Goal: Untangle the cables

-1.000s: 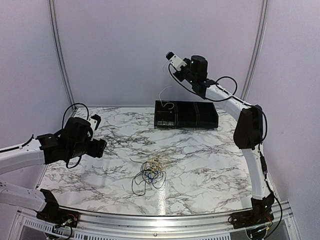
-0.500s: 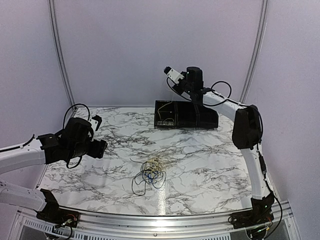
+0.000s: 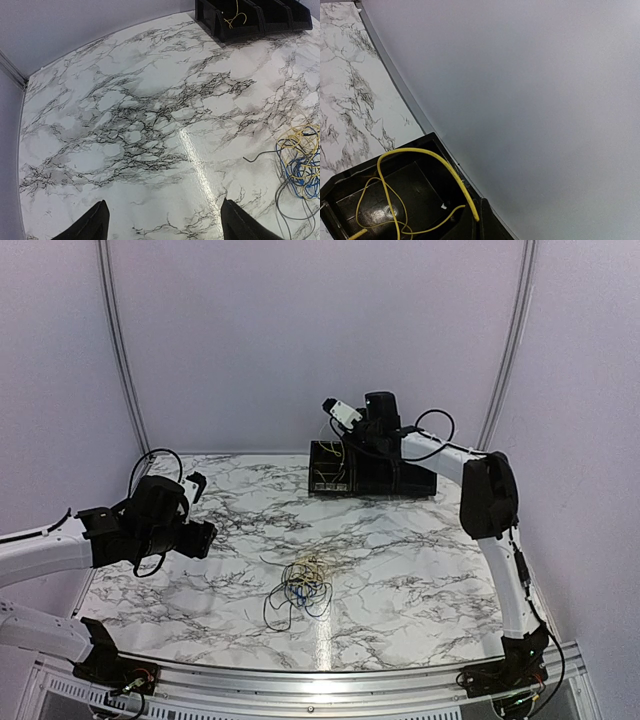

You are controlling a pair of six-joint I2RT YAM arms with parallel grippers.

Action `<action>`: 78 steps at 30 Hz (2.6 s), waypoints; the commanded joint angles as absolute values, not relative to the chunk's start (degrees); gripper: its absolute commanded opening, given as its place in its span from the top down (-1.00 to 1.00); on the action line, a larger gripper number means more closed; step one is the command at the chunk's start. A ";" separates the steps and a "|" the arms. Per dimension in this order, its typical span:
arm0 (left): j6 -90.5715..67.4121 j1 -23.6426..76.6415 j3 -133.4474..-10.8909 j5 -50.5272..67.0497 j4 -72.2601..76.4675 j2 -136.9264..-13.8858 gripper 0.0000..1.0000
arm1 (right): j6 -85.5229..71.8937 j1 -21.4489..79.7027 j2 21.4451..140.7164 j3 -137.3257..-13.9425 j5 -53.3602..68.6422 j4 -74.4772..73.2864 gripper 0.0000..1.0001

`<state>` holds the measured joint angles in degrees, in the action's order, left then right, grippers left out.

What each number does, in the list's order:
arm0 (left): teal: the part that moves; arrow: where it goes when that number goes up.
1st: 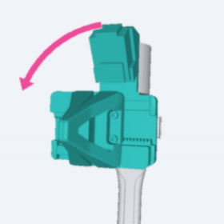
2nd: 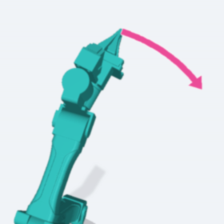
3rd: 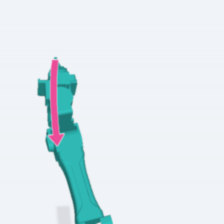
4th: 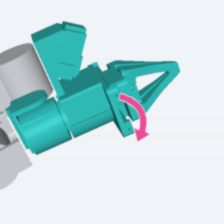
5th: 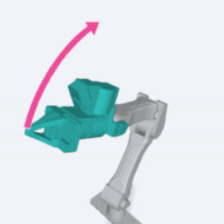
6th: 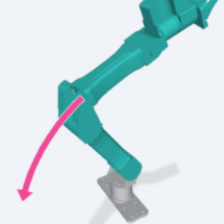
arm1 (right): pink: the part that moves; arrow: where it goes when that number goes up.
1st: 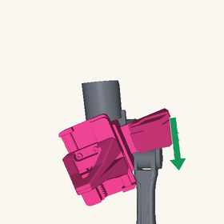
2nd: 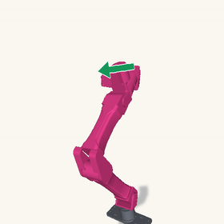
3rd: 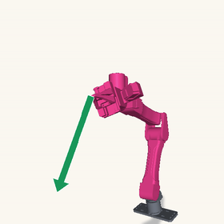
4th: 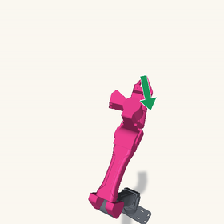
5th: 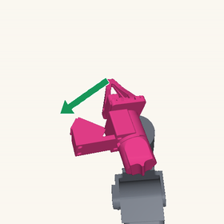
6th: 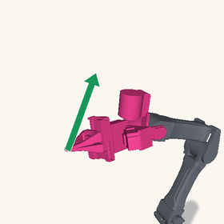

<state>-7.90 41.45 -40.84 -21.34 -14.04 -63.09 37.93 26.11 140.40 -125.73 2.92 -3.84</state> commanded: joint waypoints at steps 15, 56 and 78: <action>-8.24 41.31 -41.10 -20.06 -13.54 -64.75 -0.59 | 36.06 26.89 148.17 -126.96 0.38 -1.40 1.00; -15.90 45.50 -40.56 -7.20 -8.92 -65.87 -0.18 | 36.03 26.27 93.00 -70.22 33.70 -14.92 -0.12; -28.19 61.36 -52.74 -16.87 10.20 -95.30 -0.49 | 30.06 35.33 94.93 -58.26 29.78 -8.94 -0.17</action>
